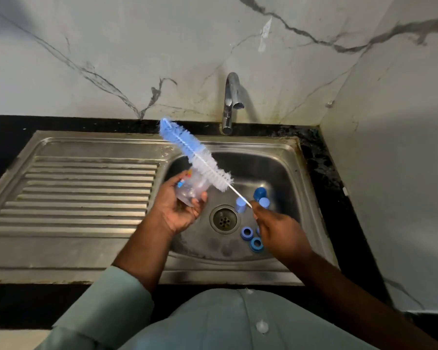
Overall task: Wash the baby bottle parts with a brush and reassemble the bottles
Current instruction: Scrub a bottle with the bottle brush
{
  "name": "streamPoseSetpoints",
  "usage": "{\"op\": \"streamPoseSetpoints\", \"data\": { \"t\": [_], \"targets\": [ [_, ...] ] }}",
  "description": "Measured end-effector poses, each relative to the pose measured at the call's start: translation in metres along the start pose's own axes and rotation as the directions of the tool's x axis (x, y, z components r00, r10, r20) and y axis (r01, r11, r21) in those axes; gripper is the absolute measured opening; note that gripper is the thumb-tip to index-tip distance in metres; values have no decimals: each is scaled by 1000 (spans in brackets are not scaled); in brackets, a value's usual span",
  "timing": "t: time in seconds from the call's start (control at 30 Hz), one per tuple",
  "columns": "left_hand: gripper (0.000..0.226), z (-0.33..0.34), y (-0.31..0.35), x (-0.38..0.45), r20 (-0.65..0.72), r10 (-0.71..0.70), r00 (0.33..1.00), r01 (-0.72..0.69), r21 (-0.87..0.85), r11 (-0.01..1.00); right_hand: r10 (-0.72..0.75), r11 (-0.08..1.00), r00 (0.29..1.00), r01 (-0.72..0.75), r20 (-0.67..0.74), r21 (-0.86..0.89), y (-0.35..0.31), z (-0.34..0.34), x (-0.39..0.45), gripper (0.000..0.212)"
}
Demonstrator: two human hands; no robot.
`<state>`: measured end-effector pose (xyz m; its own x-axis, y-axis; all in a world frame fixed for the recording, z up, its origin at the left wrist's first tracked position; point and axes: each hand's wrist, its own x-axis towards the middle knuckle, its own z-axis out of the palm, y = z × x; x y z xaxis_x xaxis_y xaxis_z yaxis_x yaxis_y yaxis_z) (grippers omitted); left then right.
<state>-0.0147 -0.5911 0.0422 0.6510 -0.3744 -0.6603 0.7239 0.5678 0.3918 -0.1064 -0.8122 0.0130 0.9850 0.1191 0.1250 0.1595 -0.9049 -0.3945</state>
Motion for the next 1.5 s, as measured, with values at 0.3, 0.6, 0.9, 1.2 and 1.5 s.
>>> {"op": "streamPoseSetpoints", "data": {
  "t": [0.3,0.6,0.9,1.2,1.5],
  "targets": [
    [77,2,-1,0,183,-20,983,28,-41,999,-106,994,980,106,-171,-8,18,-6,10,41],
    [59,13,-12,-6,205,88,975,-78,-57,995,-86,986,977,111,-194,121,20,3,10,43],
    [53,13,-17,-4,252,132,959,-152,62,986,-143,982,963,168,-228,91,23,1,19,41],
    [58,1,-21,8,233,641,732,-670,418,613,280,318,916,-371,288,872,22,-11,-17,33],
    [62,-10,-19,9,509,658,555,-712,700,60,169,167,806,-590,567,790,-4,-48,-15,34]
  ]
}}
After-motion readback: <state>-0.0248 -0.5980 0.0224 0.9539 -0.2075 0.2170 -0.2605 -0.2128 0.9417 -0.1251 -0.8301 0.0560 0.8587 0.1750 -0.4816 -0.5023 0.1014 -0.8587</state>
